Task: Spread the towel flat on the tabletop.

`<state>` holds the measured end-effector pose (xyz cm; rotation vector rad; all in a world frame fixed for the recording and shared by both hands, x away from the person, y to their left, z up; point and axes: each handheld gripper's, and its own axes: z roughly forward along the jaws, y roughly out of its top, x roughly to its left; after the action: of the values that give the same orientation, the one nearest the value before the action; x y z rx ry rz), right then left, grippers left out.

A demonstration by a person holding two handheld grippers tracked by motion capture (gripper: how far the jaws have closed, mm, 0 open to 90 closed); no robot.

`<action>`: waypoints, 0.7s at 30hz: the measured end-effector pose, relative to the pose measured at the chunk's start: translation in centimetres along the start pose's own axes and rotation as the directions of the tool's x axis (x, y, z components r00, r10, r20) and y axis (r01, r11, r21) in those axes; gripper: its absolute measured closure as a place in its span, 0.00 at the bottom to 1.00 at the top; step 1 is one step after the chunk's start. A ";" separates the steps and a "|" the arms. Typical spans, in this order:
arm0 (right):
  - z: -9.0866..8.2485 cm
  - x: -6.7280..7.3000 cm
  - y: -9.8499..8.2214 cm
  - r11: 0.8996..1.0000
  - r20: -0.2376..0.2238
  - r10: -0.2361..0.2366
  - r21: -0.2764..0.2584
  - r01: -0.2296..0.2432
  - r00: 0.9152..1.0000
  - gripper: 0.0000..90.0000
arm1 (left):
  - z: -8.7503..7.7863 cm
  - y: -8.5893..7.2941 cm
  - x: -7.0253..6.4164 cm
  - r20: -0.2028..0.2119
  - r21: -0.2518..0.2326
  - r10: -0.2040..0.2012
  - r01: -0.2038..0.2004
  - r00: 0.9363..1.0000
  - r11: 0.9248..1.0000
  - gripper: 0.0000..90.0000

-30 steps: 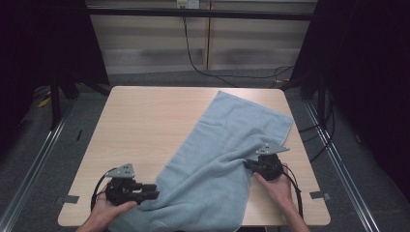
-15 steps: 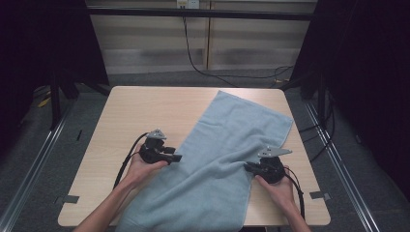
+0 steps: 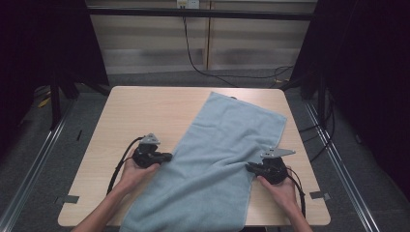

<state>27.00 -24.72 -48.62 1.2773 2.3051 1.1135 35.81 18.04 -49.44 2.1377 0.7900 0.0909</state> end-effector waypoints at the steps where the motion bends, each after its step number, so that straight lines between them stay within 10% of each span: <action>1: 0.0 -0.1 0.1 1.000 -0.003 -0.006 -0.003 0.006 1.000 0.95 | -0.7 -0.4 0.1 -0.001 -0.010 -0.012 0.012 1.000 1.000 0.97; 10: -1.6 0.9 1.1 0.998 -0.034 -0.017 -0.067 0.014 0.999 0.95 | -6.3 -4.2 -3.1 0.054 -0.100 -0.032 0.038 0.998 0.994 0.96; 21: -3.5 4.9 -3.1 0.999 -0.127 -0.052 -0.008 0.052 0.991 0.94 | -9.2 -9.2 -8.0 0.139 -0.029 -0.032 0.036 0.990 0.999 0.95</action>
<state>20.39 -23.42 -48.06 1.1689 2.4108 1.2146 21.83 24.00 -48.65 2.0752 0.7385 -0.0619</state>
